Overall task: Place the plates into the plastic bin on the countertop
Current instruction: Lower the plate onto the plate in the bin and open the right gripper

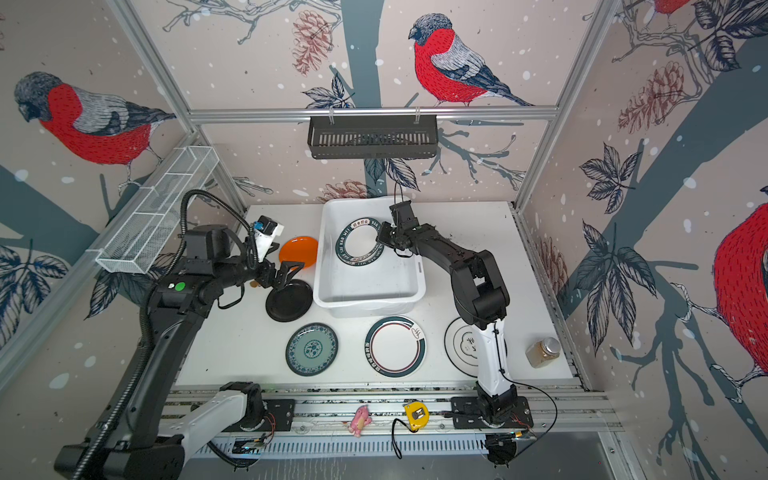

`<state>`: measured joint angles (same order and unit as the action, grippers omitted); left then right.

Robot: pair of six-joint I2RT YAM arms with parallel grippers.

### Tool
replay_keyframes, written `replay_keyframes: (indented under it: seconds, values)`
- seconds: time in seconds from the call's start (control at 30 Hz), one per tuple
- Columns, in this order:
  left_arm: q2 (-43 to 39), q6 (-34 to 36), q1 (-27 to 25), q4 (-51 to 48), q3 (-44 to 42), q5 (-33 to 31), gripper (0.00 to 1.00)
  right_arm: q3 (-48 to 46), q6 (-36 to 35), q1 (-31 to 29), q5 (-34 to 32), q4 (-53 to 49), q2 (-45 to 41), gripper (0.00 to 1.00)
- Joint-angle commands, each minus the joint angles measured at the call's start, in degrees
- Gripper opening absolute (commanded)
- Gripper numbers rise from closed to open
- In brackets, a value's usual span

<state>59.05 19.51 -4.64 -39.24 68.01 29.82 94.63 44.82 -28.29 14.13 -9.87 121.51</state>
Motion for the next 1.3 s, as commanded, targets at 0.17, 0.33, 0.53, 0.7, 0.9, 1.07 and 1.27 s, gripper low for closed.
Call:
replay_keyframes:
  seconds: [0.17, 0.33, 0.53, 0.7, 0.9, 1.07, 1.27]
  values:
    - [-0.1, 1.1, 0.0, -0.7, 0.1, 0.7, 0.96, 0.4, 0.0, 0.3, -0.3, 2.0, 1.0, 0.02]
    - [0.0, 1.4, 0.0, -0.9, -0.1, 0.5, 0.96, 0.5, 0.3, 0.4, -0.2, 2.1, 1.8, 0.02]
    - [0.3, 1.5, 0.0, -1.0, 0.1, 0.4, 0.96, 0.6, 0.5, 0.5, 0.0, 2.4, 2.6, 0.02]
    - [0.4, 1.3, 0.0, -0.8, 0.1, 0.6, 0.97, 0.6, 0.7, 0.7, 0.3, 2.7, 3.2, 0.02]
    - [0.4, 1.4, 0.0, -0.8, -0.2, 0.5, 0.96, 0.6, 1.0, 0.9, 0.5, 2.9, 3.9, 0.02]
    - [0.5, 1.7, 0.0, -0.8, -0.3, 0.5, 0.96, 0.6, 1.5, 0.9, 0.7, 2.9, 4.4, 0.03]
    - [0.4, 1.7, 0.0, -0.8, -0.5, 0.6, 0.97, 1.2, 1.5, 0.9, 0.7, 2.0, 5.2, 0.07]
